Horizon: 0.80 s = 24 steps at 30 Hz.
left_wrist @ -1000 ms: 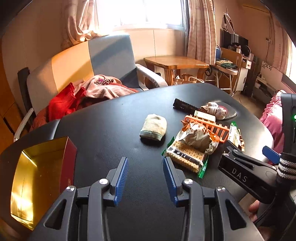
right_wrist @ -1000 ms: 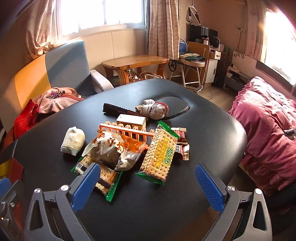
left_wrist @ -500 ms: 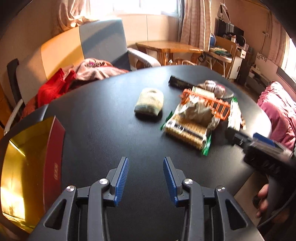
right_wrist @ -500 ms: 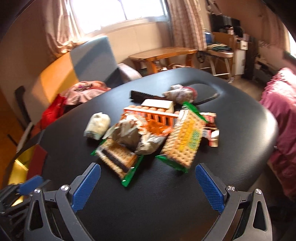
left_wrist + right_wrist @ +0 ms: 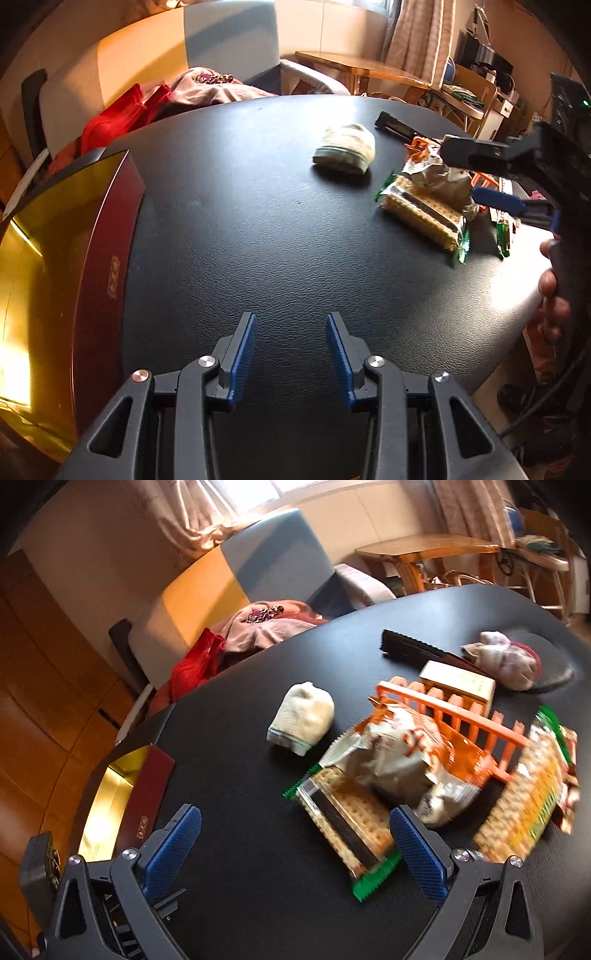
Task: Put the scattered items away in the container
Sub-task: 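Move both tools over the scattered snacks toward the green cracker pack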
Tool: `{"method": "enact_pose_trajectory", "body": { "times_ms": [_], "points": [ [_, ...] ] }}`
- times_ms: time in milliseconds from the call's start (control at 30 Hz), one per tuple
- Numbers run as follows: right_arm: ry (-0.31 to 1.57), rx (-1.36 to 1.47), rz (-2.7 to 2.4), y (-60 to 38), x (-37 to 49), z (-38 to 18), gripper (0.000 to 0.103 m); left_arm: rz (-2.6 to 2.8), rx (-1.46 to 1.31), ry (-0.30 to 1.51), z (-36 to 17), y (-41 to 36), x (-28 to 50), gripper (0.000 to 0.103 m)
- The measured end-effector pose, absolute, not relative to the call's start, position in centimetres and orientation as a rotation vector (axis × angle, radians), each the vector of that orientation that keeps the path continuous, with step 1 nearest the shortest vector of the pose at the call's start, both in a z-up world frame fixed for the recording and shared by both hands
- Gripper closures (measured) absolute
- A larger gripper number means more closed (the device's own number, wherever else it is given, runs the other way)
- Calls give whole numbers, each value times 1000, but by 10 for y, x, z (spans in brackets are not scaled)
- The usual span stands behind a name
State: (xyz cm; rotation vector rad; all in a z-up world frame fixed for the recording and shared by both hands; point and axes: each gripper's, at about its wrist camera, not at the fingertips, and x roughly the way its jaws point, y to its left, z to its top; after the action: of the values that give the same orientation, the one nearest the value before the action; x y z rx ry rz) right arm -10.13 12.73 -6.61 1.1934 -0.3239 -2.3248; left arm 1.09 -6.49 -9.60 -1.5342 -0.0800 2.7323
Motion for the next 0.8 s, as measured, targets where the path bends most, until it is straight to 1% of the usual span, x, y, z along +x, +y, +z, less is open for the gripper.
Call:
{"method": "enact_pose_trajectory", "body": {
  "times_ms": [33,133,367,467,600,733,800],
  "points": [
    [-301,1194,-2340,125,-105,-66,0,2735,-1533,-84,-96,-66,11,64],
    [-322,1270,-2278,123,-124,-76,0,2736,-1526,-89,-97,-69,11,64],
    [-191,1399,-2270,108,-146,-105,0,2729,-1517,-115,-95,-75,10,64],
    [-202,1402,-2202,99,-137,-105,0,2735,-1529,-134,-97,-81,13,64],
    [-378,1378,-1984,97,-115,-99,0,2742,-1546,-159,-99,-91,16,64],
    [-444,1325,-2018,117,-101,-82,0,2752,-1562,-179,-102,-99,20,64],
    [-408,1292,-2129,131,-103,-69,0,2753,-1571,-176,-103,-99,22,64]
  ]
}}
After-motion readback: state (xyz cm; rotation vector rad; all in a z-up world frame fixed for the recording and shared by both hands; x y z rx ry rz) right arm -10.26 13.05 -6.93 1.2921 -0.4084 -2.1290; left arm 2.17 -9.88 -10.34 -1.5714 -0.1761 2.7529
